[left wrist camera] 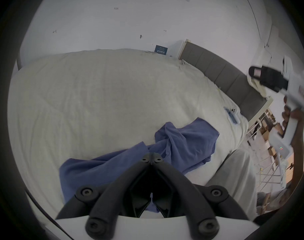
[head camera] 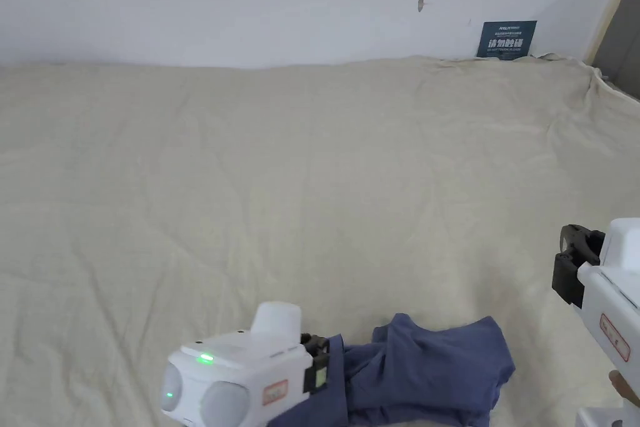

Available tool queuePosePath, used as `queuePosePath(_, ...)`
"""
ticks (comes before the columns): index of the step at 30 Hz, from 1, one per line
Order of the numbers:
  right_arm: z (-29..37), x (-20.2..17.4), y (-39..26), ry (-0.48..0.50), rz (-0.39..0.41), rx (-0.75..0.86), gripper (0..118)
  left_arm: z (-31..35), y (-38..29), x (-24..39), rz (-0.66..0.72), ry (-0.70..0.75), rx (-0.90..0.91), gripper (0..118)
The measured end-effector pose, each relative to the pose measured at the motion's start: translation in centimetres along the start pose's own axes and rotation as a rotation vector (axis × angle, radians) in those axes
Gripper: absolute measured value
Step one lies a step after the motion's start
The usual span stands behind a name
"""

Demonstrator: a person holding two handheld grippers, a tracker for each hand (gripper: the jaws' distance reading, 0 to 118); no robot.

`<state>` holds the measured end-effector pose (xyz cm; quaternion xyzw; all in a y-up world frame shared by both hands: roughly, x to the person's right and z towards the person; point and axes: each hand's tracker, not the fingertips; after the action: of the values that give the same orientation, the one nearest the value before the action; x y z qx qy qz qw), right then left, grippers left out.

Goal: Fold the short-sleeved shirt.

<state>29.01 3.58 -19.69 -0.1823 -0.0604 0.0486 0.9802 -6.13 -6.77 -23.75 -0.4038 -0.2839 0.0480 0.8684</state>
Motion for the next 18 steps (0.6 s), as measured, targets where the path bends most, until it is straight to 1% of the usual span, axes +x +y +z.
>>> queuePosePath(2, -0.1, -0.2, 0.1, 0.007, 0.003, 0.001, 0, 1.6, 0.4, -2.1, 0.064, -0.042, -0.008, 0)
queuePosePath(5, -0.1, -0.7, 0.2, 0.015, 0.011, 0.001, 0, 3.3, 0.6, -5.2, 0.148, -0.057, -0.02, 0)
queuePosePath(11, -0.3, -1.0, 0.1, 0.022, 0.014, -0.004, 0, 5.3, -0.5, -10.1, 0.173, -0.025, -0.083, 0)
queuePosePath(13, -0.4, -1.1, 0.0, 0.024, 0.015, -0.008, 0, 5.2, -1.2, -11.8, 0.208, -0.035, -0.118, 0)
queuePosePath(14, -0.5, -1.2, 0.0, 0.025, 0.017, -0.01, 0, 5.2, -1.6, -12.5, 0.234, -0.037, -0.12, 7)
queuePosePath(15, -0.5, -1.3, -0.1, 0.026, 0.018, -0.011, 0, 5.1, -1.9, -13.1, 0.252, -0.048, -0.131, 17)
queuePosePath(16, -0.5, -1.3, -0.2, 0.028, 0.018, -0.014, 0, 4.9, -2.2, -13.7, 0.261, -0.042, -0.139, 39)
queuePosePath(18, -0.6, -1.5, -0.2, 0.032, 0.021, -0.017, 0, 4.3, -2.8, -14.6, 0.297, -0.03, -0.169, 53)
